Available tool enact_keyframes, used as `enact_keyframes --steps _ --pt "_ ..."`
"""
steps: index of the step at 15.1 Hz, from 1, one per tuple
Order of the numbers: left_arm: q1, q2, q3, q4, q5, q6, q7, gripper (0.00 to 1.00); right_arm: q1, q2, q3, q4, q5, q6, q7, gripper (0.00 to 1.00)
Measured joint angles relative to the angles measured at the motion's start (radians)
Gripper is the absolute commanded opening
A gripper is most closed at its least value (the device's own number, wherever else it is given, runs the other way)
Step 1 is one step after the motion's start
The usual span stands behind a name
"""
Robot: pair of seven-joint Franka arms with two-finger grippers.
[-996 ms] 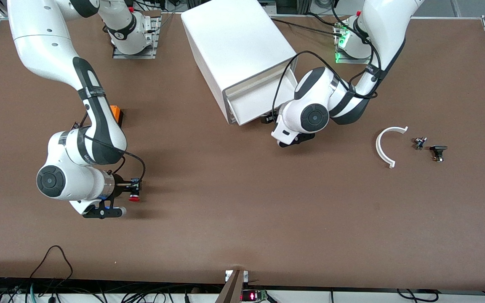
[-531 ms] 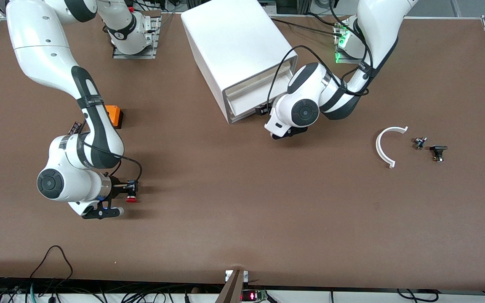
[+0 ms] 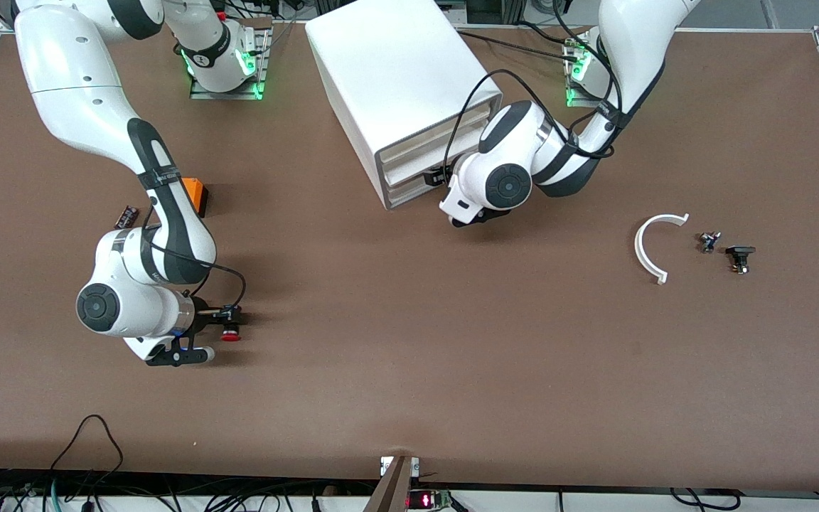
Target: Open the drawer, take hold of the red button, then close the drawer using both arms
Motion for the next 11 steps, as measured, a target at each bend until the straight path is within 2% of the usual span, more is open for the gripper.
enact_keyframes --steps 5,9,11 --pt "0.000 0.000 -0.012 -0.003 0.000 0.001 -0.009 1.00 0.000 -0.047 0.000 0.011 0.000 0.006 0.011 1.00" --pt "0.035 -0.010 -0.010 0.027 0.003 0.006 -0.008 1.00 0.000 -0.145 -0.002 0.012 -0.010 -0.030 0.021 1.00" --pt "0.080 -0.021 -0.007 0.060 0.060 0.006 -0.007 1.00 -0.002 -0.211 -0.012 0.011 -0.025 -0.081 0.022 1.00"
